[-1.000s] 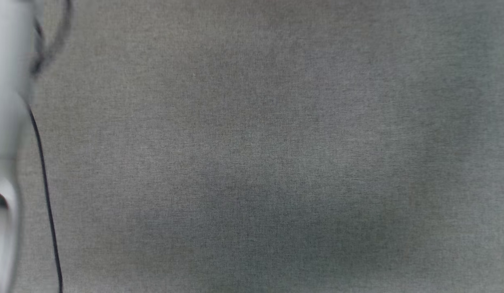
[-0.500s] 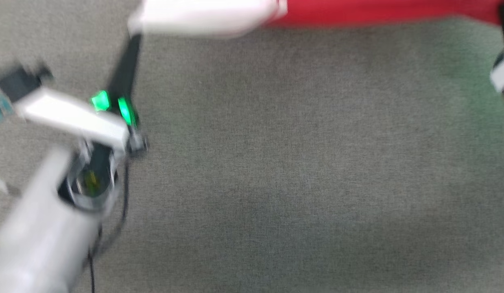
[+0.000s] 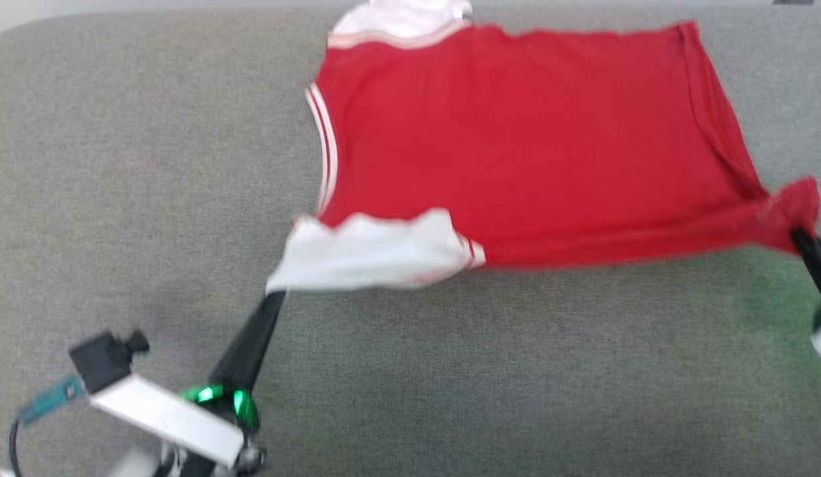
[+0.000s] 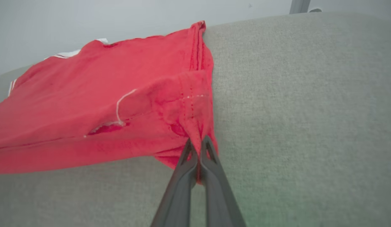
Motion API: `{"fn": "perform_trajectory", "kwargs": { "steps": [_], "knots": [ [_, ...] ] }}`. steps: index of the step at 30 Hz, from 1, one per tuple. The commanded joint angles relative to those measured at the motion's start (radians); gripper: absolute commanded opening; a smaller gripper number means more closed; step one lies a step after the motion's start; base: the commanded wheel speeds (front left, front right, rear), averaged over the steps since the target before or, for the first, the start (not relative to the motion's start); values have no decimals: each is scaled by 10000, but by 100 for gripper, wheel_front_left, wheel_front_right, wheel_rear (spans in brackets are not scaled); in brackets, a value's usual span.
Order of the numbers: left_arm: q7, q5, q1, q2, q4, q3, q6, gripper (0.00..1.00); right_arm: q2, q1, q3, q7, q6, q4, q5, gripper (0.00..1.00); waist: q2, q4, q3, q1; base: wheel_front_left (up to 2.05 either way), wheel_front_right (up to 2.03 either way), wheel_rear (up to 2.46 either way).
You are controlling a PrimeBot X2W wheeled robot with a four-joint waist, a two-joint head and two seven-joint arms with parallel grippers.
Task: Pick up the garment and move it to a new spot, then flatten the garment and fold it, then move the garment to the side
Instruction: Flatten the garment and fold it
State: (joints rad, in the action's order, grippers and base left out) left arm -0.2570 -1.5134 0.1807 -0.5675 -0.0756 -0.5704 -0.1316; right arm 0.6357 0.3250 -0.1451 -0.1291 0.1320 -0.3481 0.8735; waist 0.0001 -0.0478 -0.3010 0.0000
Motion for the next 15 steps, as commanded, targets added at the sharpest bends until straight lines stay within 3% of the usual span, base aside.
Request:
{"fn": "perform_trajectory", "kwargs": {
  "steps": [1, 9, 15],
  "knots": [
    [-86, 107, -373, -82, -199, 98, 22, 0, 85, -592, 308, -136, -26, 358, -144, 0, -1, 4, 81, 0, 0, 0, 0],
    [-92, 466, -1904, -684, -1592, -179, 21, 0, -529, -3224, 2307, -1155, -24, 2807, -767, 0, -1, 16, 73, 0, 0, 0, 0],
    [-97, 676, -1536, -909, -1958, -48, 21, 0, -1468, -3863, 3408, -2041, -23, 4208, -1342, 0, -1, -9, 17, 0, 0, 0, 0]
  ]
}}
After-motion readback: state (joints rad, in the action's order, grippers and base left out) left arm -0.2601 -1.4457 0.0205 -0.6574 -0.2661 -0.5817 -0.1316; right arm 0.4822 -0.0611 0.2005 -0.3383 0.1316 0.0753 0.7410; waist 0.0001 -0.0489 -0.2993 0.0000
